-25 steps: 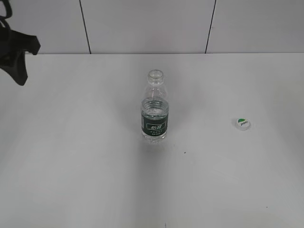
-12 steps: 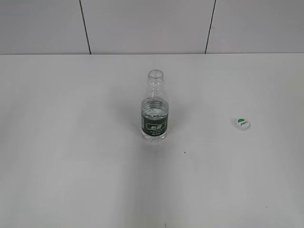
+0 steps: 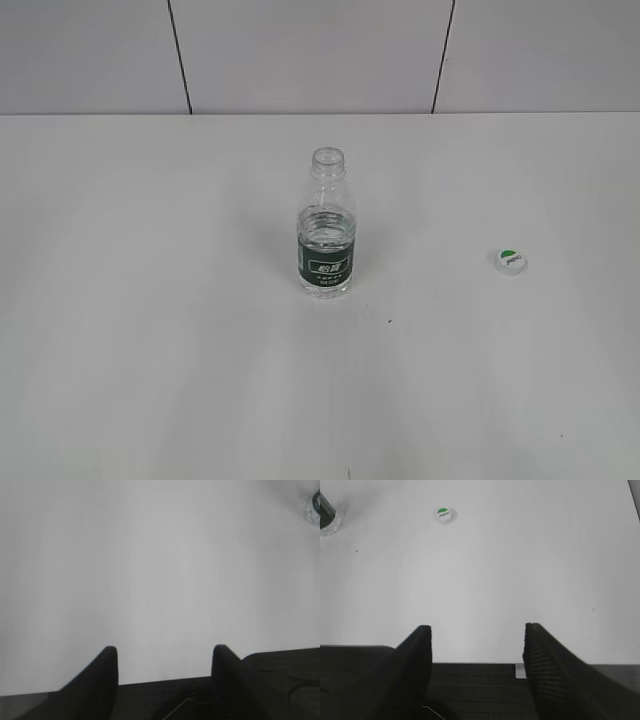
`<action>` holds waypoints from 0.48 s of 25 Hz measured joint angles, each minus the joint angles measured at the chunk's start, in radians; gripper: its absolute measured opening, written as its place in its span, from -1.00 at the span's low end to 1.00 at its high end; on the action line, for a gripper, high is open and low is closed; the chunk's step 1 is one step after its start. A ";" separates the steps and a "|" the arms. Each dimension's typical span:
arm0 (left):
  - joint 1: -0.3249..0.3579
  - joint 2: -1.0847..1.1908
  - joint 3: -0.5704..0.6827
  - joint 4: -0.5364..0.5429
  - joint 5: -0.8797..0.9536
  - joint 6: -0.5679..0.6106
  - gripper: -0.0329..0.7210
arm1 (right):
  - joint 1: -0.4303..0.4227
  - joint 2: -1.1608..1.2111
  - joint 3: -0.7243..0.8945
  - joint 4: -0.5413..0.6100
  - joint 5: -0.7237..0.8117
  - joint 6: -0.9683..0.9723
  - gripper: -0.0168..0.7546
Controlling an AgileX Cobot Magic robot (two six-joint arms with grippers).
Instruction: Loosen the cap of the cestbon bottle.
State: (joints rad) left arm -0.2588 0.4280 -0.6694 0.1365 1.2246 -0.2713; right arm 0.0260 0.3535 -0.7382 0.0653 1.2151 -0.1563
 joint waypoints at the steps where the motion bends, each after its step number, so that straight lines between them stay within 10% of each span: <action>1: 0.000 -0.058 0.015 0.001 0.000 0.000 0.08 | 0.000 -0.026 0.021 -0.002 0.000 -0.018 0.20; 12: 0.000 -0.425 0.102 -0.032 -0.007 0.046 0.08 | 0.000 -0.349 0.168 -0.006 -0.034 -0.096 0.20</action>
State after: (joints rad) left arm -0.2588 0.0034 -0.5676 0.1044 1.2180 -0.2256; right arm 0.0260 0.0045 -0.5702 0.0593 1.1814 -0.2523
